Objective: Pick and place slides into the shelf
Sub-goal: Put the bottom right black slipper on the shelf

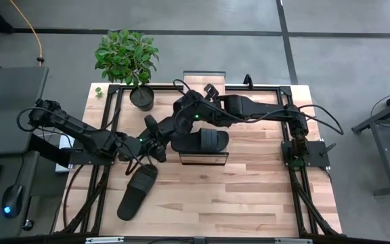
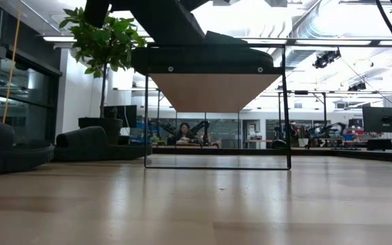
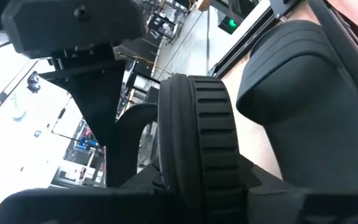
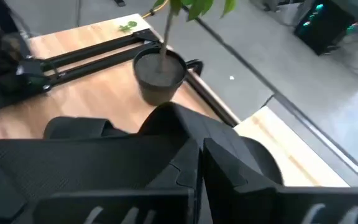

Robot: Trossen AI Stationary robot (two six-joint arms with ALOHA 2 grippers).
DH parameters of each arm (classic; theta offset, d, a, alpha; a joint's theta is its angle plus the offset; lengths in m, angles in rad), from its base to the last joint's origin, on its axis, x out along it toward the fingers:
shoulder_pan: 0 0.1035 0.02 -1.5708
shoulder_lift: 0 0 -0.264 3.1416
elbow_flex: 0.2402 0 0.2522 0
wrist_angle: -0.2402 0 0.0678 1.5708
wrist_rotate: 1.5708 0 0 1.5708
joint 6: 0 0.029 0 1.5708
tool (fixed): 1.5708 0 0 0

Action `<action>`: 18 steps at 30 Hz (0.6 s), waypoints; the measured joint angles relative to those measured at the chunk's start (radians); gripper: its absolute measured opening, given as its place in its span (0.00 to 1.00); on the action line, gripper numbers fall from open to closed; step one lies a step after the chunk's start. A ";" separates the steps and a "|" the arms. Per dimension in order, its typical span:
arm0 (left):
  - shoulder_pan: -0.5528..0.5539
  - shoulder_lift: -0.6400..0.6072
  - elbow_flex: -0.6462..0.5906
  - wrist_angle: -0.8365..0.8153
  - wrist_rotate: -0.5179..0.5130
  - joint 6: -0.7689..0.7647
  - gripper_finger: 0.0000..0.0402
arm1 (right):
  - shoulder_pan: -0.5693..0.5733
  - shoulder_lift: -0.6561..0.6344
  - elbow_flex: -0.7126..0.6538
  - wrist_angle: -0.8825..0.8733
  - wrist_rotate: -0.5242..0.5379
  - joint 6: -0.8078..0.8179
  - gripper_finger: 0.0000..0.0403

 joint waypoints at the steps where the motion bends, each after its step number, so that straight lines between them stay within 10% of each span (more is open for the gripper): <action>1: 0.000 0.000 0.000 -0.005 0.000 0.000 0.13 | -0.001 0.000 0.000 0.001 -0.019 -0.011 0.01; 18: 0.003 -0.001 0.000 -0.047 -0.170 0.020 0.13 | 0.001 0.000 0.000 0.077 -0.094 -0.231 0.31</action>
